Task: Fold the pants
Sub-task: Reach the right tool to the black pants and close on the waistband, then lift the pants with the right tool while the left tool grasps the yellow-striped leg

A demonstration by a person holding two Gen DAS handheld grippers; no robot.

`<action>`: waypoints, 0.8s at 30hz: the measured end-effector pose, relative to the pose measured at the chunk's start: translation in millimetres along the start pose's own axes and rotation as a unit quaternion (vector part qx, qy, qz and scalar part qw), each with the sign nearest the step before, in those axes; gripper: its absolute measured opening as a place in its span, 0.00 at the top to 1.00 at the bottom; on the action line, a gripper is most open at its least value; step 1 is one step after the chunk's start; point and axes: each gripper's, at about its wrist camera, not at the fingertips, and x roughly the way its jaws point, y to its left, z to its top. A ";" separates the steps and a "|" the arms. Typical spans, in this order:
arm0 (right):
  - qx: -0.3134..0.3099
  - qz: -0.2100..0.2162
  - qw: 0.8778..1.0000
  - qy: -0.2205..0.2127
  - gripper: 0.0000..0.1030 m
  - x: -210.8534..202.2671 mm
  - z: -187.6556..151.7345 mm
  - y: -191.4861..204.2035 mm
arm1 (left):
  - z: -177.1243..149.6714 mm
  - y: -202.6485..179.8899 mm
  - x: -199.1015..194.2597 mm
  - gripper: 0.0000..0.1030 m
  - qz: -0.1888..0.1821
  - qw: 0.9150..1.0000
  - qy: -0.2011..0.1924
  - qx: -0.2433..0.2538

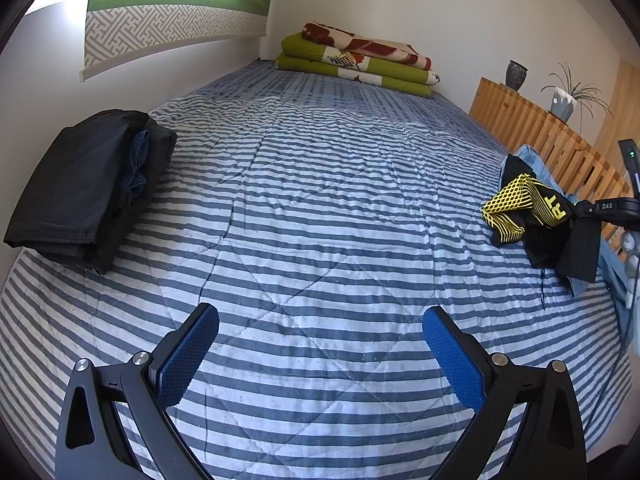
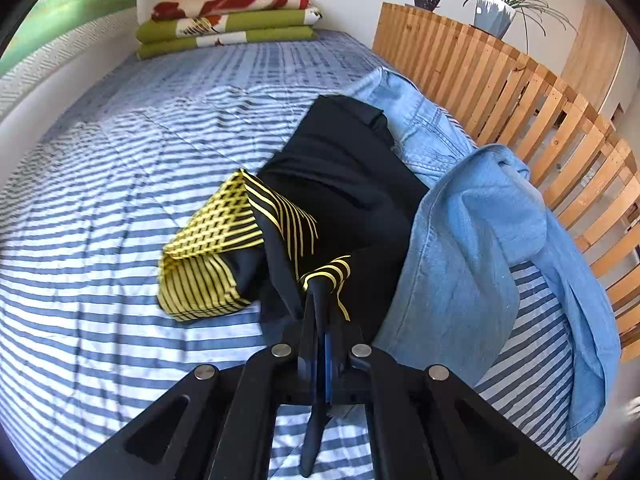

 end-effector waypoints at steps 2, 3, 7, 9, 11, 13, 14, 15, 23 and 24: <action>-0.012 0.029 0.999 -0.016 0.98 -33.4 -3.9 15.6 | 0.4 2.0 -5.8 0.00 -0.001 1.000 -0.005 0.001; -0.020 0.048 0.998 -0.022 0.98 -50.6 -7.5 25.0 | 0.6 3.4 -8.9 0.00 -0.001 1.000 -0.008 0.002; -0.075 0.111 0.990 -0.044 0.98 -112.4 -26.2 77.8 | 2.0 14.1 -20.9 0.00 0.001 1.000 -0.018 -0.005; -0.096 0.148 0.983 -0.048 0.98 -139.4 -40.3 104.7 | 3.1 23.4 -27.2 0.00 0.004 1.000 -0.024 -0.014; -0.114 0.187 0.975 -0.041 0.98 -159.6 -56.2 131.7 | 3.9 36.9 -34.8 0.00 0.005 0.999 -0.029 -0.027; -0.138 0.225 0.964 -0.032 0.98 -174.7 -76.3 160.1 | 4.2 52.6 -41.4 0.00 0.009 0.998 -0.034 -0.042; -0.149 0.243 0.958 -0.026 0.98 -181.3 -87.9 175.5 | 4.5 61.0 -43.7 0.00 0.009 0.998 -0.034 -0.052; -0.161 0.263 0.951 -0.018 0.98 -186.2 -99.8 189.7 | 4.4 69.8 -45.9 0.00 0.007 0.997 -0.034 -0.062; -0.265 0.391 0.879 0.059 0.98 -216.6 -213.9 289.5 | 0.4 110.4 -46.1 0.00 0.013 0.994 -0.026 -0.103; -0.272 0.382 0.880 0.077 0.97 -209.6 -223.0 291.8 | -1.0 110.5 -43.9 0.00 0.009 0.994 -0.022 -0.102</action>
